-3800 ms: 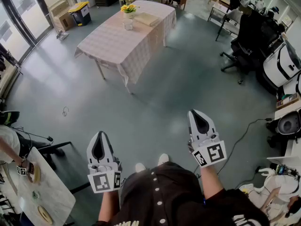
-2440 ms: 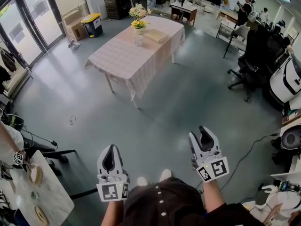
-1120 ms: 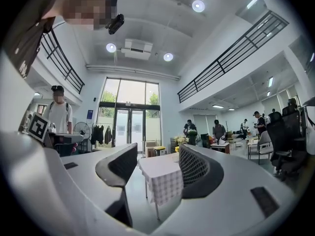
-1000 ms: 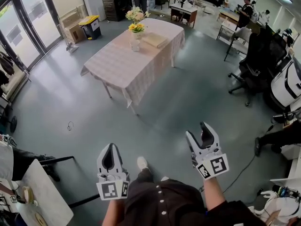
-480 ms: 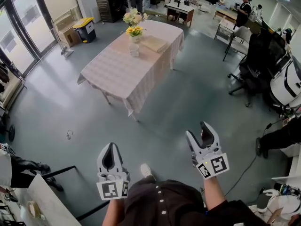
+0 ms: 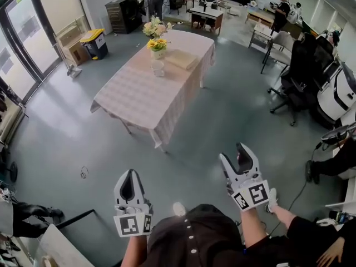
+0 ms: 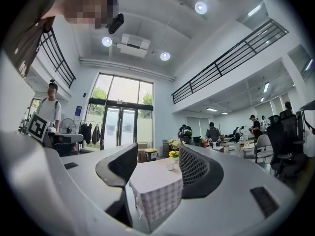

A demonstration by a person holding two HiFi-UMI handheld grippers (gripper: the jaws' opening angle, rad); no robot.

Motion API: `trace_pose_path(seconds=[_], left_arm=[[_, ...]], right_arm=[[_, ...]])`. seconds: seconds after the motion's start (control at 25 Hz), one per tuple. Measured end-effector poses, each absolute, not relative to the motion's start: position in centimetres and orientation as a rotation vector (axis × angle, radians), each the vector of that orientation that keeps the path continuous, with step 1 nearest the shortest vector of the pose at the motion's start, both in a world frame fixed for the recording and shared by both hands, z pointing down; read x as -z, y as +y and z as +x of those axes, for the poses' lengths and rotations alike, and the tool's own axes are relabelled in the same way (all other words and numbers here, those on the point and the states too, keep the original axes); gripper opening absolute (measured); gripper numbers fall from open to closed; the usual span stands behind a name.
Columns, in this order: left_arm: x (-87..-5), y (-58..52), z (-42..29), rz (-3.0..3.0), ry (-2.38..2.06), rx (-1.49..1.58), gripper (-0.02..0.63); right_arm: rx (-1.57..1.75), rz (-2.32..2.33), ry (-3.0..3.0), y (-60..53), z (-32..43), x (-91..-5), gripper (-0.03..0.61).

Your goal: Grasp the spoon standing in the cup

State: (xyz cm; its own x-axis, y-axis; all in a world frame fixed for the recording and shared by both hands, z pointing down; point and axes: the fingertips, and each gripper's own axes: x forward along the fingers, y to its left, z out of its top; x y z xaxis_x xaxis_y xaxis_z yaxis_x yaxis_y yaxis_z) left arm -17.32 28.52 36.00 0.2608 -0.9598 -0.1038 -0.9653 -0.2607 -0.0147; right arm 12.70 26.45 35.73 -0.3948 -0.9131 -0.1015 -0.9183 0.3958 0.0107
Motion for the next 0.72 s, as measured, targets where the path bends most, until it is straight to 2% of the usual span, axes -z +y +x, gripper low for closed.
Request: trace_pose_path(seconds=[0.72], left_arm=[[-38.7,20.4,-17.6,-2.490,1.845,-0.065,0.017]], right_arm=[[-0.041,-1.735,2.540,19.1,12.6,-38.5,0.241]])
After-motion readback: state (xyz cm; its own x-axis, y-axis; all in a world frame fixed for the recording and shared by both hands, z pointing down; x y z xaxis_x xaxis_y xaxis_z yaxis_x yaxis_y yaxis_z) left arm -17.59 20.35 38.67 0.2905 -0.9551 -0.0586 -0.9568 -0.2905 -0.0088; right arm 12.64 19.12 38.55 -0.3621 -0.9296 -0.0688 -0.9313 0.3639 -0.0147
